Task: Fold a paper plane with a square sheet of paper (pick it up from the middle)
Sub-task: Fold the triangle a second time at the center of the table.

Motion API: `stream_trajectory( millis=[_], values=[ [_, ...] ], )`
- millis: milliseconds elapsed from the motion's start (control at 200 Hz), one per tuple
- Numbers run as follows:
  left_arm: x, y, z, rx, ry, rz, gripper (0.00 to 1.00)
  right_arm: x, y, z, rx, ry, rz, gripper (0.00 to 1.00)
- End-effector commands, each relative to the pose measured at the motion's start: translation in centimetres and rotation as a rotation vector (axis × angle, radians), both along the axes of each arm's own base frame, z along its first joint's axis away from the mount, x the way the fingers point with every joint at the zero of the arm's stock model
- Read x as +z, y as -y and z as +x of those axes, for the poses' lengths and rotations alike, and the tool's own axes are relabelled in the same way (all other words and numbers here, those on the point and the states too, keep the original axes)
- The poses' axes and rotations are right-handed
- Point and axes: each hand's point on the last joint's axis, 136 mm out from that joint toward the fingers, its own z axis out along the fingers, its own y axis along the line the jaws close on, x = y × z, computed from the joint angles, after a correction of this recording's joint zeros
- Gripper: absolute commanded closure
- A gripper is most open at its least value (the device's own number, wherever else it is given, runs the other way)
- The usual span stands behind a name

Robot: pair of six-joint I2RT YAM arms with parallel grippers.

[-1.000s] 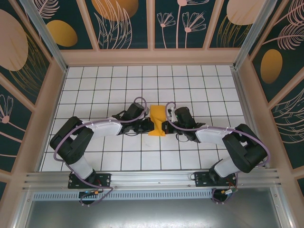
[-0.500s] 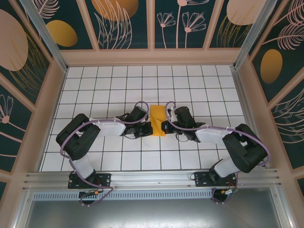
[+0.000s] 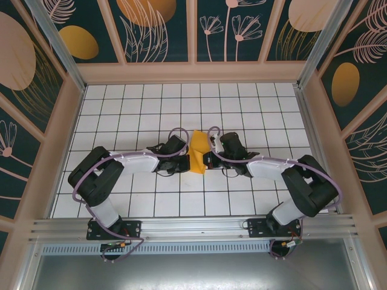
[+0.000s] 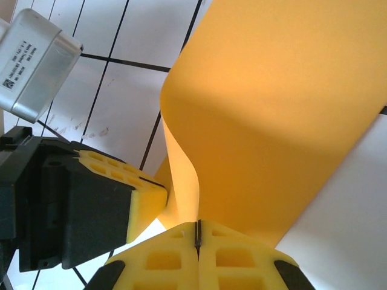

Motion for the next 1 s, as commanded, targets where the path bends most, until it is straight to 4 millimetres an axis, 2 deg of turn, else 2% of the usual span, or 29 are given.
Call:
stream_trajectory(
  millis=[0,691,991],
  values=[
    [-1.6,-2.8,-0.9,-0.005,-0.024,0.142,0.93,0.2,-0.5,0.5,0.033,0.009,-0.006,0.96],
    [-1.4,-2.5,-0.7,-0.014,-0.022,0.138,0.93,-2.8,-0.3,3.3,0.052,0.021,-0.199,0.97],
    [-1.5,-2.5,-0.8,-0.015,-0.025,0.14,0.93,-3.1,-0.2,3.9,0.048,0.028,-0.224,0.97]
  ],
)
